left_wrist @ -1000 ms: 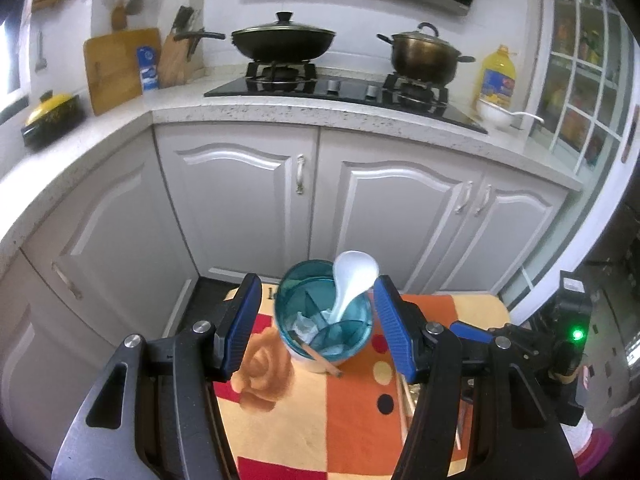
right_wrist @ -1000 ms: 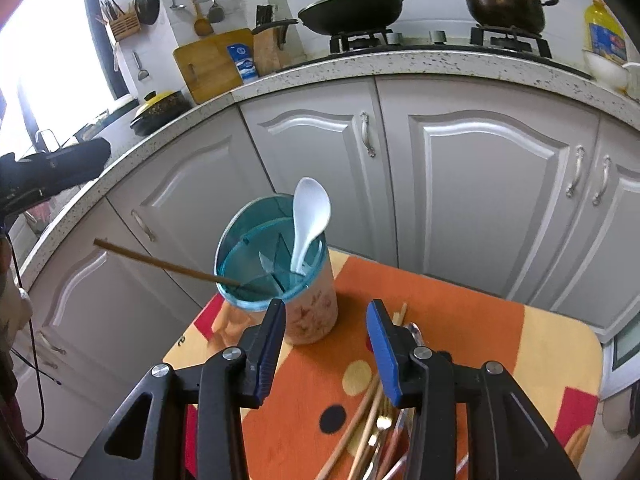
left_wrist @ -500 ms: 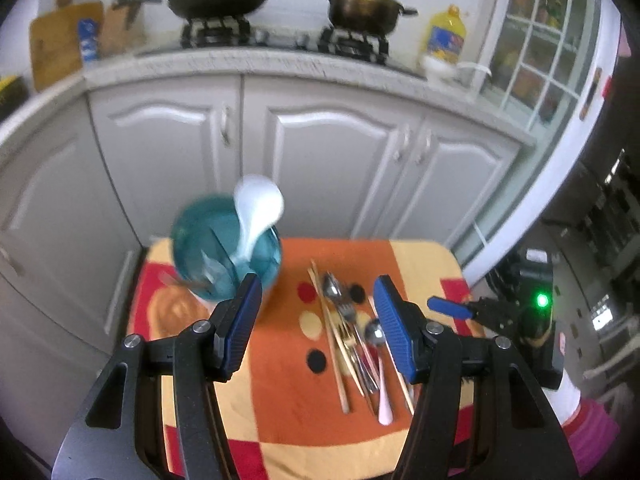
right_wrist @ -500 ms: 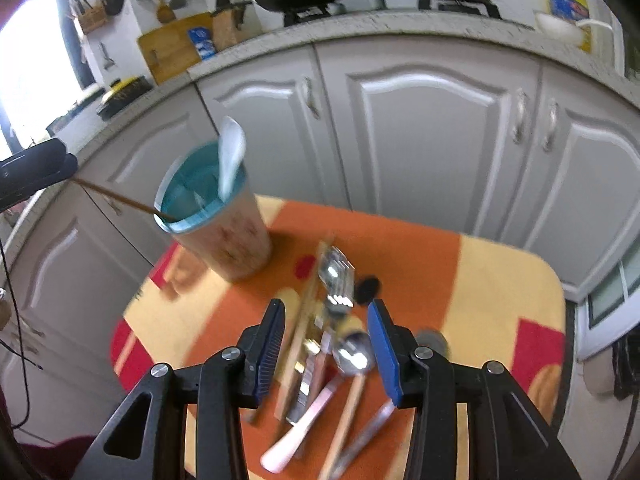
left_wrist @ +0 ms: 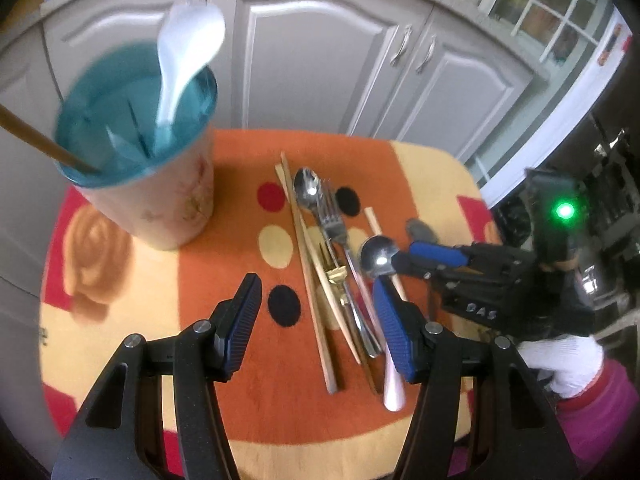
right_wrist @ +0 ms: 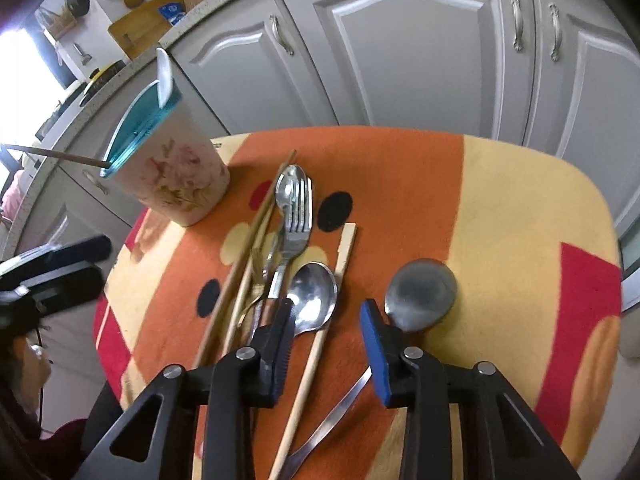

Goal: Organize utensils
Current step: 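Move both tools back down to the remaining utensils on the cloth, then grasp another wooden chopstick with the left tool while the right tool grasps a metal spoon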

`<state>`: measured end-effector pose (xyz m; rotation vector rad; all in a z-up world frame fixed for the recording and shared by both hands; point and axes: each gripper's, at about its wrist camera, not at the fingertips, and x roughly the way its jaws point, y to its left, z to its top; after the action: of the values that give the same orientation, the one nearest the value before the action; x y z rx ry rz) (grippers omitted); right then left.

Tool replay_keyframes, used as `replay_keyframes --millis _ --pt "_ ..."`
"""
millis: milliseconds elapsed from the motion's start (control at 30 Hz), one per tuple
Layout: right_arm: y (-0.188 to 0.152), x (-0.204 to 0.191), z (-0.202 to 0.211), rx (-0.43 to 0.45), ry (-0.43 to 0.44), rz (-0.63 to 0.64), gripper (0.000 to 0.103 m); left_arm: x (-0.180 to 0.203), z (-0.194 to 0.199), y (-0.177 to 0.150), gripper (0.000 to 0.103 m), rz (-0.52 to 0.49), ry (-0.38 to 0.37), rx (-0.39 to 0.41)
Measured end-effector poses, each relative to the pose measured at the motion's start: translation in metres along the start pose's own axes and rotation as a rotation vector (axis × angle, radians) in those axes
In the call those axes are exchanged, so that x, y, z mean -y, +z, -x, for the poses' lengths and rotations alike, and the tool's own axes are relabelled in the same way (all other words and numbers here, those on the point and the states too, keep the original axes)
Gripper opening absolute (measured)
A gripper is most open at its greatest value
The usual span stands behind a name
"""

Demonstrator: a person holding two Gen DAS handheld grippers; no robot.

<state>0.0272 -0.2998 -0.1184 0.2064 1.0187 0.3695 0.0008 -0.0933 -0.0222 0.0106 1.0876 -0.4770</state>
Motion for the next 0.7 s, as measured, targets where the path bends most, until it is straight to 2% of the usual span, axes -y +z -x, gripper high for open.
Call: replay_keyframes --millis 100,267,400,433,567,700 --pt "0.003 0.004 -0.005 0.005 0.018 -0.01 0.03 -0.006 -0.023 -0.001 0.047 0.021 0.011 -0.042" --pt "0.009 0.0 -0.01 0.009 0.035 0.012 0.028 -0.014 -0.045 0.002 0.046 0.068 -0.008 -0.069" --pt "0.015 -0.002 -0.015 0.004 0.038 0.028 0.027 -0.015 -0.057 0.011 0.046 0.081 0.018 -0.066" --pt "0.015 -0.001 -0.017 0.001 0.043 0.026 0.024 -0.015 -0.061 0.014 0.046 0.086 0.022 -0.07" --pt "0.015 0.001 -0.022 0.001 0.068 0.013 0.012 -0.015 -0.076 0.019 0.017 0.09 0.035 -0.105" --pt "0.014 0.003 -0.019 0.006 0.082 0.005 0.006 -0.016 -0.082 0.019 0.007 0.099 -0.012 -0.118"
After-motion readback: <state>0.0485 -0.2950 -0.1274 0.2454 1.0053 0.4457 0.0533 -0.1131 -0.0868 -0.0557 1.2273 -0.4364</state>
